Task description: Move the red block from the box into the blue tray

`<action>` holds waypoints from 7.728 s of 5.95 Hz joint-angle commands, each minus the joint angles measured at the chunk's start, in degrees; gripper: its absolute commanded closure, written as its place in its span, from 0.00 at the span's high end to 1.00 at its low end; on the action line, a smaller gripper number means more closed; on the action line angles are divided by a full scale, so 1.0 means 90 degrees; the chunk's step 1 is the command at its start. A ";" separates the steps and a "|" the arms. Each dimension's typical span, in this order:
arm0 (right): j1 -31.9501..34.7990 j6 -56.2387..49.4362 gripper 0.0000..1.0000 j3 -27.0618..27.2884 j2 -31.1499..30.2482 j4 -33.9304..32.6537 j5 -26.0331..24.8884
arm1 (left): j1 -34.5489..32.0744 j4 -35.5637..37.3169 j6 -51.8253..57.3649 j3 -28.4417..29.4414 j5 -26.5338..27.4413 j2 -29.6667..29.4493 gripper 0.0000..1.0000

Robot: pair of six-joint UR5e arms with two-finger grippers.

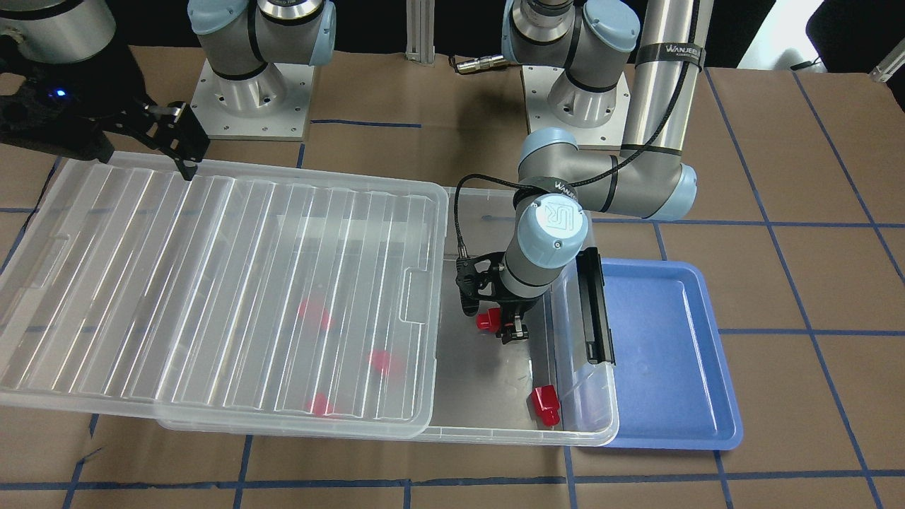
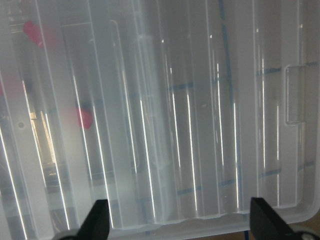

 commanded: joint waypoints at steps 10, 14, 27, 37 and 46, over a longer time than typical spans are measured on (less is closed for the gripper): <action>-0.0217 -0.0537 1.00 0.0085 -0.0103 0.0062 0.0528 | 0.1681 -0.2414 0.1254 0.1689 0.0088 0.1498 0.00; -0.2715 -0.3247 1.00 0.0114 0.0266 0.0022 0.0538 | 0.2544 -0.1803 0.2940 0.0978 0.0332 0.0836 0.02; -0.3815 -0.3282 1.00 0.1960 0.0727 -0.2136 -0.0322 | 0.2040 -0.4264 -0.0215 0.2222 0.0420 0.1281 0.95; -0.3376 -0.3350 1.00 0.2194 0.0551 -0.2097 0.0194 | 0.1071 -0.5256 -0.7556 0.2577 0.0323 0.2503 0.98; -0.2906 -0.3272 1.00 0.2594 0.0219 -0.2097 0.0673 | 0.0934 -0.5041 -0.8631 0.2353 0.0420 0.2846 0.99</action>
